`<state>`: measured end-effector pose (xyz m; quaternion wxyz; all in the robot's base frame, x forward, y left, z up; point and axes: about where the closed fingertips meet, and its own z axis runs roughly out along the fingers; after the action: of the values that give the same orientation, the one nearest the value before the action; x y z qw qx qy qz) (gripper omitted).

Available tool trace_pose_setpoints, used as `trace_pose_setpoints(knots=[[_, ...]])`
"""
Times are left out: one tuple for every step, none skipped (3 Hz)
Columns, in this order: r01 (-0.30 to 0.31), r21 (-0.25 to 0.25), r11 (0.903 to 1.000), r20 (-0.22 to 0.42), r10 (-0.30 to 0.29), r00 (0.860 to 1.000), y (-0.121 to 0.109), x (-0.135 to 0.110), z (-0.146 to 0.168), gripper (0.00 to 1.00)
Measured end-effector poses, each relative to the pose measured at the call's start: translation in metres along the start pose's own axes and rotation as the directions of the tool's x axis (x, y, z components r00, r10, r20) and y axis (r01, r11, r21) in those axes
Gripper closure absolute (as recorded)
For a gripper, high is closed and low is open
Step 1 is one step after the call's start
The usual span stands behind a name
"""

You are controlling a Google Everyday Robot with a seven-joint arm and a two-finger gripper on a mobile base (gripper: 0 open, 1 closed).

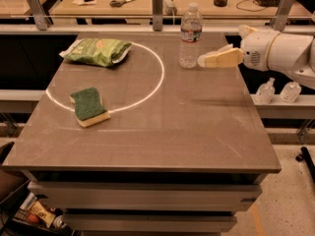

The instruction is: Move water bottle near sponge

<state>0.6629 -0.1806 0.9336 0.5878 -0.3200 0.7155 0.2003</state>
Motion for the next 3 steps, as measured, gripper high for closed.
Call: trace_pose_setpoints(knots=[[0.0, 0.0, 1.0, 0.0, 0.0, 1.0, 0.0, 0.0, 0.0, 0.0], [-0.008, 0.0, 1.0, 0.025, 0.008, 1.0, -0.002, -0.002, 0.011, 0.0], [-0.019, -0.012, 0.9998, 0.067, 0.02, 0.998, -0.007, -0.008, 0.037, 0.0]])
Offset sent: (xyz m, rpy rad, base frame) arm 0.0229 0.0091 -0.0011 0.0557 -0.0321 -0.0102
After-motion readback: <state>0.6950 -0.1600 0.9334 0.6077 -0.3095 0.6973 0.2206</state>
